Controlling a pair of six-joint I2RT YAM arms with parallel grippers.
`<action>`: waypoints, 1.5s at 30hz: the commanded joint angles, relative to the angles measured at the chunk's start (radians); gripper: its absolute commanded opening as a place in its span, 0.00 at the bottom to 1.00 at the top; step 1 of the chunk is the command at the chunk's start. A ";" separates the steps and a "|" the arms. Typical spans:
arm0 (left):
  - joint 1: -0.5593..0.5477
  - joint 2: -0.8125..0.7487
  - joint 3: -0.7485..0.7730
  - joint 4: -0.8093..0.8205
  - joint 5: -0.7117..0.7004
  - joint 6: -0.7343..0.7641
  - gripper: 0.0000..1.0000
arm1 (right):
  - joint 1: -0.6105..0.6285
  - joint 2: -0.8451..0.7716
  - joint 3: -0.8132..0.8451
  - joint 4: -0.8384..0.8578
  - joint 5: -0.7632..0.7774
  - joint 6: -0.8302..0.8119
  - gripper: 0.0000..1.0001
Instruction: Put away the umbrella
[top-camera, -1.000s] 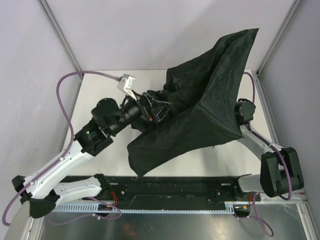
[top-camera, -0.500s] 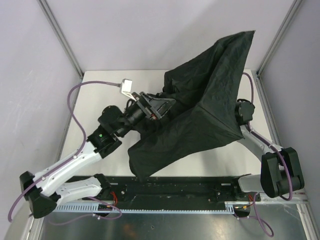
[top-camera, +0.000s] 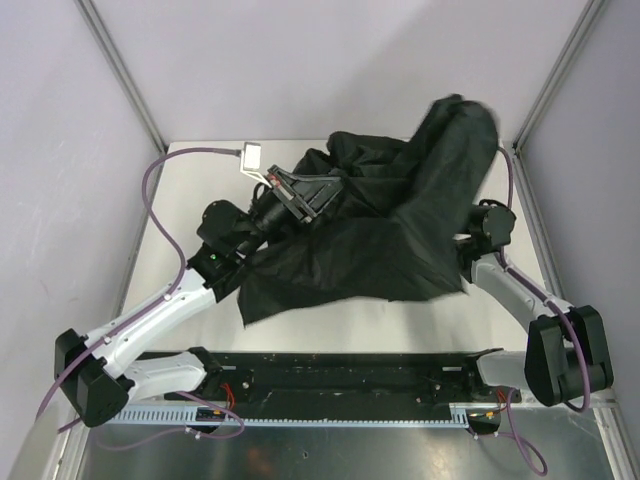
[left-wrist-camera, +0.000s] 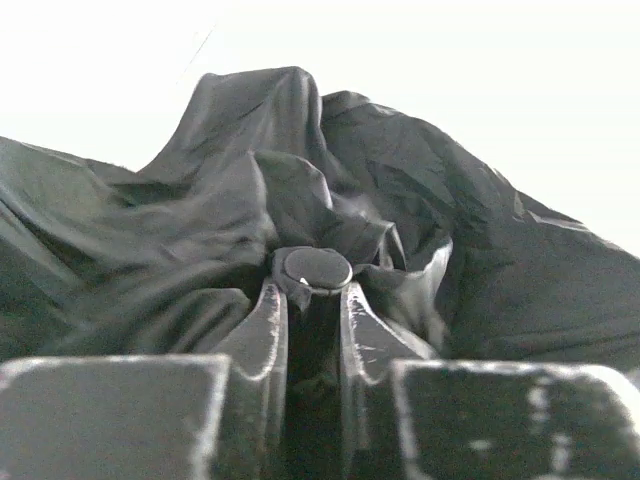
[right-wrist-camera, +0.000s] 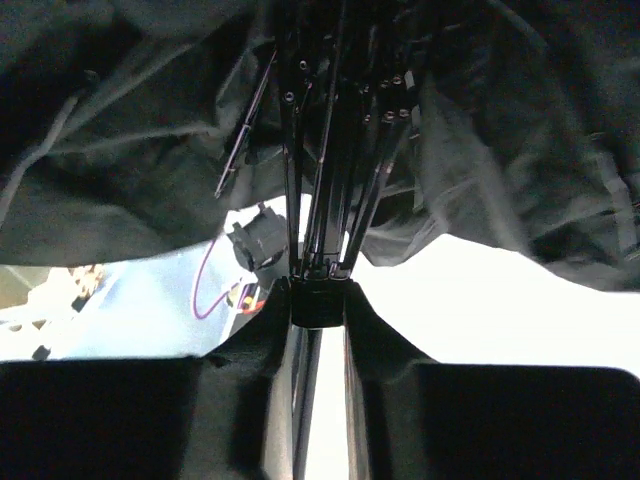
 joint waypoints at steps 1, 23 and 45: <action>0.014 -0.017 -0.003 0.109 0.048 0.001 0.04 | 0.017 -0.075 0.000 -0.021 0.097 -0.128 0.31; 0.057 -0.118 -0.040 0.143 0.101 -0.078 0.00 | 0.407 -0.559 -0.184 -0.858 0.901 -0.604 0.74; 0.066 -0.056 -0.027 0.142 0.197 -0.153 0.00 | 0.576 -0.434 -0.139 -0.555 1.150 -0.701 0.09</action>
